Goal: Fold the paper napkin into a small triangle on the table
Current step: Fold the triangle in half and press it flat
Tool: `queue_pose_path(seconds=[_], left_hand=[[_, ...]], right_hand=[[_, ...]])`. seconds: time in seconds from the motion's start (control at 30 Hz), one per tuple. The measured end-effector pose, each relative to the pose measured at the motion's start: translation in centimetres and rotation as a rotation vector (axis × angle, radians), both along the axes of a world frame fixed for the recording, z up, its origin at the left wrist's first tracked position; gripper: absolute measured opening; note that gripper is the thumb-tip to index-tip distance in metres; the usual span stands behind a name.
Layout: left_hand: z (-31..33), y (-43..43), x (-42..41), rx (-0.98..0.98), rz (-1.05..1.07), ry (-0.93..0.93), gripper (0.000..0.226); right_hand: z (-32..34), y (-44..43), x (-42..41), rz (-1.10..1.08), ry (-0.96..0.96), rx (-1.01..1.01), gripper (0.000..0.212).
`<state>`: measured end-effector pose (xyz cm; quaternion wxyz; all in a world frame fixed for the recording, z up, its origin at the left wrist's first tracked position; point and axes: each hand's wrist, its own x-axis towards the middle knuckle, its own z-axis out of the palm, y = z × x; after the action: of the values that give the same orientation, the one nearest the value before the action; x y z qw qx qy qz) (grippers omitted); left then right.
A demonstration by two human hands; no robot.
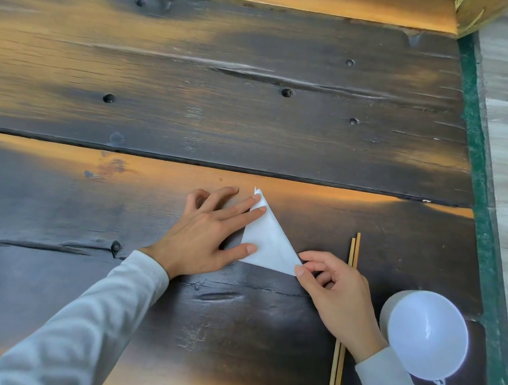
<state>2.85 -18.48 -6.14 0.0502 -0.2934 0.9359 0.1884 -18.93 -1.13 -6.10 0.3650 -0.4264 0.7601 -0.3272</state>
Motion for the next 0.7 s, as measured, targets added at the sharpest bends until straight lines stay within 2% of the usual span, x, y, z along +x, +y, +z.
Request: queue_pose_path(seconds=[0.7], left_hand=[[-0.6, -1.9, 0.6, -0.022, -0.128, -0.12, 0.09]], right_hand=[[0.4, -0.4, 0.0, 0.008, 0.081, 0.061, 0.02]])
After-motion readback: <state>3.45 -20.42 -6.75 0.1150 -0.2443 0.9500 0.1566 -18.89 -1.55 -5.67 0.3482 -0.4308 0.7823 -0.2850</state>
